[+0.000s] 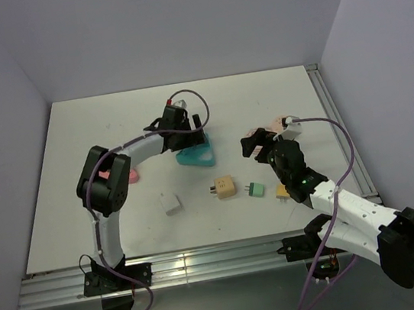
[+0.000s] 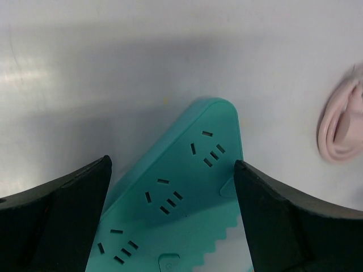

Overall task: Insert the plug
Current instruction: Move the socket to the center of the board, then pick up the plug from the center of the board.

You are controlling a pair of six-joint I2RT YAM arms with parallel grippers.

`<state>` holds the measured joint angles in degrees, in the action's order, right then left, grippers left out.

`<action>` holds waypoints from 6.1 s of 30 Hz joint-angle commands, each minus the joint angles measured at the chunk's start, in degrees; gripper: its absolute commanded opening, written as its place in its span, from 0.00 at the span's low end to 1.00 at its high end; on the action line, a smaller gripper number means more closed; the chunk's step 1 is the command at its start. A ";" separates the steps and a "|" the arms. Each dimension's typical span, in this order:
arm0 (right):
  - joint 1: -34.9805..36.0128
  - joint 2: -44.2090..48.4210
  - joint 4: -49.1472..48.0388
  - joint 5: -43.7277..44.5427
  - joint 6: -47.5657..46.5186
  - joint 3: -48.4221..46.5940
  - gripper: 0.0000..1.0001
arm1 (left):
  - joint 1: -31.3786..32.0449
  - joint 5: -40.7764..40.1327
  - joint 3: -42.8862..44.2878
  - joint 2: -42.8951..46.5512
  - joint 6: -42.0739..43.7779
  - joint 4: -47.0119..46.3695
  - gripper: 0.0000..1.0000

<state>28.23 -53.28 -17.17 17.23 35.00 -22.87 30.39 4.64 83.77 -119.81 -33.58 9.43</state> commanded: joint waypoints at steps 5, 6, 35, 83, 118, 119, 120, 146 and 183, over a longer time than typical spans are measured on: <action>-0.28 -0.60 -2.26 -0.71 -1.17 0.02 0.92 | 6.60 -7.19 -13.87 13.27 -6.49 -2.13 0.96; -0.28 -0.60 -2.34 -0.80 -1.25 0.02 0.92 | 6.96 -7.45 -15.02 15.81 -7.19 -2.31 0.97; 0.68 -5.70 -3.48 -5.02 -3.45 -2.26 0.91 | 7.23 -19.32 -34.45 46.06 -10.36 6.65 1.00; 4.20 -8.16 -2.52 -4.58 -5.21 -4.55 0.88 | 8.63 -16.86 -45.27 42.30 -19.41 10.96 0.96; 5.43 -10.44 -12.27 -25.40 -9.25 -4.02 0.84 | 9.51 -2.30 -37.54 51.17 -13.88 10.09 0.49; 5.78 -10.53 -12.97 -26.45 -9.69 -3.93 0.84 | 9.08 -1.14 -37.10 50.99 -13.70 9.47 0.49; 5.96 -10.62 -13.15 -26.98 -9.78 -3.93 0.84 | 8.55 -0.08 -36.40 50.99 -13.53 9.12 0.49; 7.81 -11.67 -14.12 -30.59 -11.45 -4.64 0.84 | -3.50 16.71 -30.59 44.58 -12.73 1.91 0.49; 12.90 -12.55 -14.38 -26.11 -11.54 -6.04 0.84 | -1.13 25.53 -30.41 37.62 -28.81 -19.62 0.49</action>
<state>40.64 -67.35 -27.90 -9.91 22.70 -28.82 27.88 33.52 54.76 -83.48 -59.31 -3.62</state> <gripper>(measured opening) 0.839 0.610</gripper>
